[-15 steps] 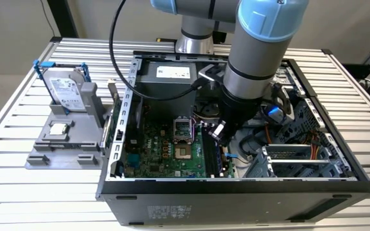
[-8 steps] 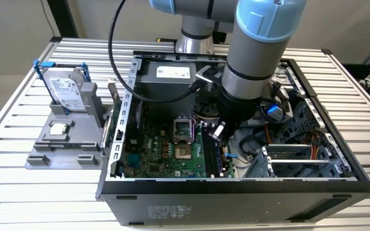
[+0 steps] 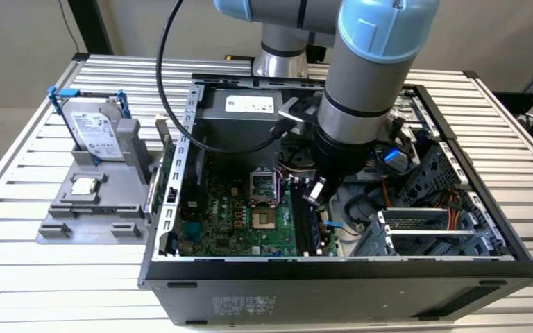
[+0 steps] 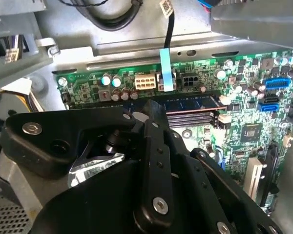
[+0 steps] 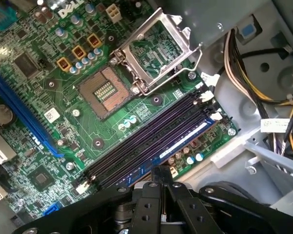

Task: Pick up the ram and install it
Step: 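Press down the ram until it locks into place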

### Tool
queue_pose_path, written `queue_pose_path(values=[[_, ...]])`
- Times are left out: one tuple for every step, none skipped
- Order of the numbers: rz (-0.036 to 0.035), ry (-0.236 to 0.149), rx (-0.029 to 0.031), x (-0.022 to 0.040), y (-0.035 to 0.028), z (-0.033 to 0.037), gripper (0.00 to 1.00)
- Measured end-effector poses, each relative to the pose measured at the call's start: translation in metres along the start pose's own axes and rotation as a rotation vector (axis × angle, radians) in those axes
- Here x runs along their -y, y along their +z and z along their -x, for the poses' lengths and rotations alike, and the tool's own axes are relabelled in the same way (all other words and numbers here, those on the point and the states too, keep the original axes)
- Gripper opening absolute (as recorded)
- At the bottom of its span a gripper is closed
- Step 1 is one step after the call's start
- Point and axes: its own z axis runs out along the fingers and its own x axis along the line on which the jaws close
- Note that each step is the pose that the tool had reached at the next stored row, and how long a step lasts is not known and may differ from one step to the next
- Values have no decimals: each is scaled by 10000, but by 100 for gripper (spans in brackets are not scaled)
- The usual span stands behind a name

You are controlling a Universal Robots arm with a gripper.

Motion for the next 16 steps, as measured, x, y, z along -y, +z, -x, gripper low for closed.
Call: queue_pose_path(values=[[9, -118, 12, -1, 2, 1, 0], [20, -220, 25, -3, 4, 3, 0], [37, -325, 48, -4, 5, 3, 0], [54, -423, 71, -5, 6, 3, 0], [76, -542, 100, -5, 8, 4, 0], [93, -659, 122, -5, 8, 4, 0], [112, -772, 145, -5, 9, 5, 0], [143, -892, 187, -6, 12, 5, 0], [188, -998, 248, -6, 14, 4, 0], [233, -1088, 310, -6, 15, 4, 0], [282, -1194, 378, -6, 18, 4, 0], [322, -1307, 433, -7, 23, 4, 0], [358, -1446, 479, -7, 28, 3, 0], [377, -1598, 499, -8, 33, 3, 0], [385, -1766, 499, -8, 35, 3, 0], [393, -1947, 499, -9, 36, 2, 0]])
